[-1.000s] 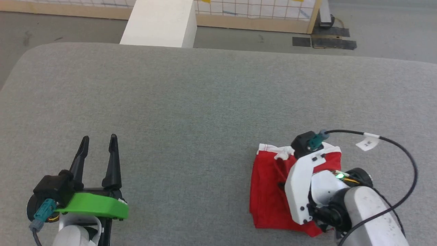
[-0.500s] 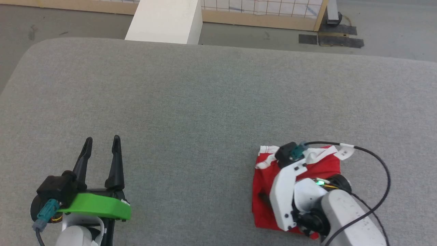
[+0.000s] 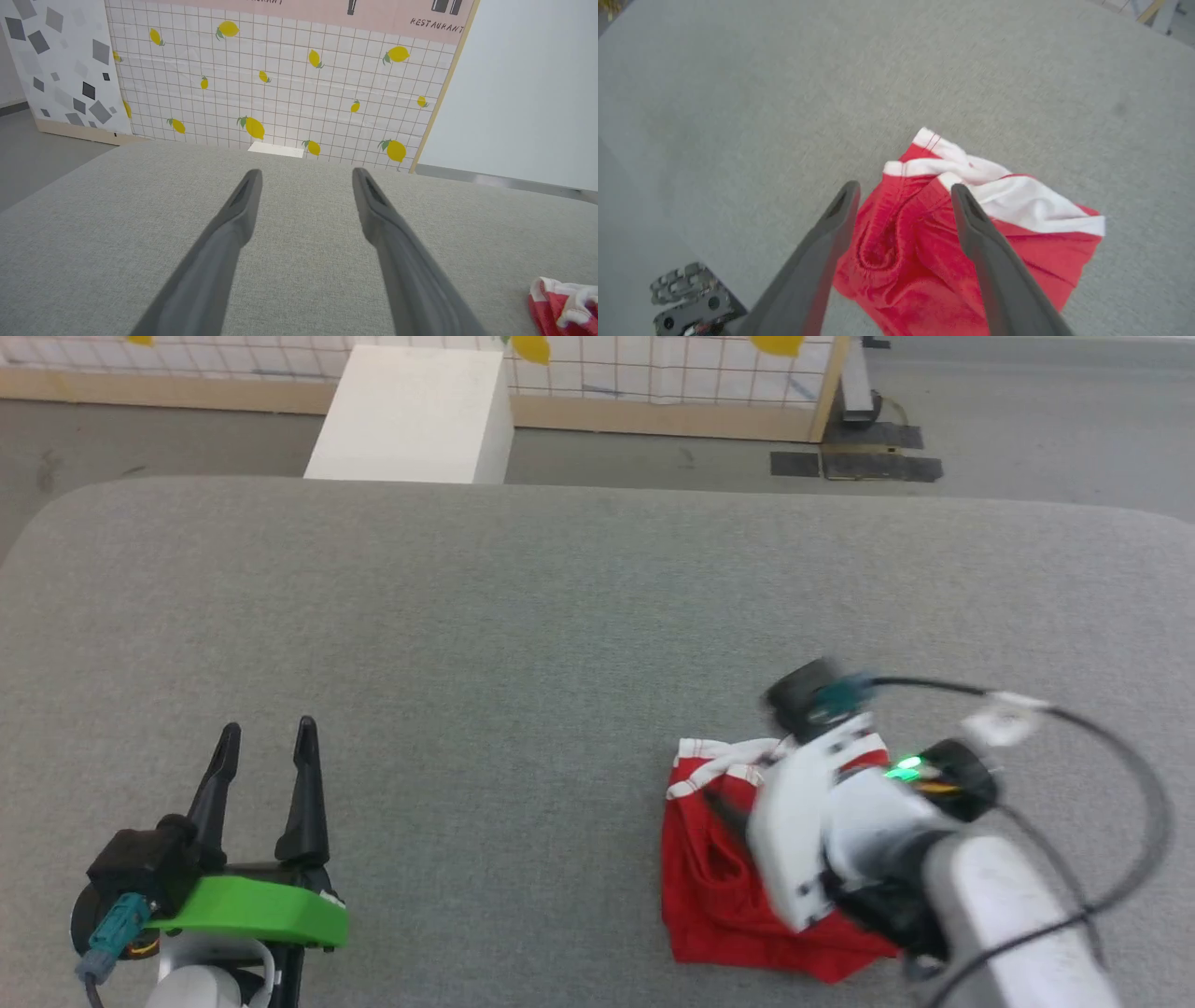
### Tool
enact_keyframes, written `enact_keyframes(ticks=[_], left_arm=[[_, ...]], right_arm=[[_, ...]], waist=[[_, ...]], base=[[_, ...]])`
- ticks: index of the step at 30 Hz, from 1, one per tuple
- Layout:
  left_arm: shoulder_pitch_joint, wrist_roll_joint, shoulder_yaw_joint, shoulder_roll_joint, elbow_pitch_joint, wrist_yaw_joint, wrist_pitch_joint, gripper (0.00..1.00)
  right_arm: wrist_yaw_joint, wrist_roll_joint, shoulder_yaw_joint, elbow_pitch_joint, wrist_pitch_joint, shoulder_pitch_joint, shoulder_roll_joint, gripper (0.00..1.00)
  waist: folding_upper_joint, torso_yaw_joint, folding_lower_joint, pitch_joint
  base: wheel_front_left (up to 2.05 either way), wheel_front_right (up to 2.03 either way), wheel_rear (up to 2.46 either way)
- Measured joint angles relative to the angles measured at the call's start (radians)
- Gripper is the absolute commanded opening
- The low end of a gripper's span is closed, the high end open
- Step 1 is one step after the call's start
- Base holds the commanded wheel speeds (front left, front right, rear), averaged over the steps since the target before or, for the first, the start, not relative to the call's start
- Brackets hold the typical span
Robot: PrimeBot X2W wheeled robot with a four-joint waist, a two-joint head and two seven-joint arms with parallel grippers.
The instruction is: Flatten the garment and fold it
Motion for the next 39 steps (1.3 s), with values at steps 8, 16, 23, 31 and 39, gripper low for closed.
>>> enact_keyframes(ticks=[8, 16, 23, 31, 39], left_arm=[[0.000, 0.003, 0.004, 0.000, -0.015, 0.000, 0.000, 1.00], [-0.003, 0.003, 0.002, 0.000, -0.017, 0.000, 0.000, 1.00], [-0.013, 0.001, -0.005, 0.002, -0.013, 0.000, 0.000, 1.00], [-0.020, 0.001, -0.010, 0.007, -0.007, 0.000, 0.000, 1.00], [-0.014, 0.001, 0.007, 0.008, -0.022, 0.000, 0.000, 1.00]], right_arm=[[0.000, -0.134, -0.267, -0.126, -0.040, 0.106, -0.003, 1.00], [0.000, -0.160, -0.273, -0.025, -0.077, 0.192, -0.003, 1.00], [0.000, -0.183, -0.241, 0.096, -0.137, 0.194, -0.002, 1.00], [0.000, -0.182, -0.239, 0.188, -0.172, 0.149, -0.002, 0.00], [0.000, -0.235, -0.169, 0.193, -0.151, 0.113, -0.013, 0.00]], waist=[[0.0000, -0.025, 0.0000, 0.016], [0.0000, -0.020, 0.0000, 0.037], [0.0000, -0.005, 0.0000, 0.054], [0.0000, 0.004, 0.0000, 0.053], [0.0000, -0.024, 0.0000, 0.045]], base=[[0.00, 0.00, 0.00], [0.00, 0.00, 0.00], [0.00, 0.00, 0.00], [0.00, 0.00, 0.00], [0.00, 0.00, 0.00]])
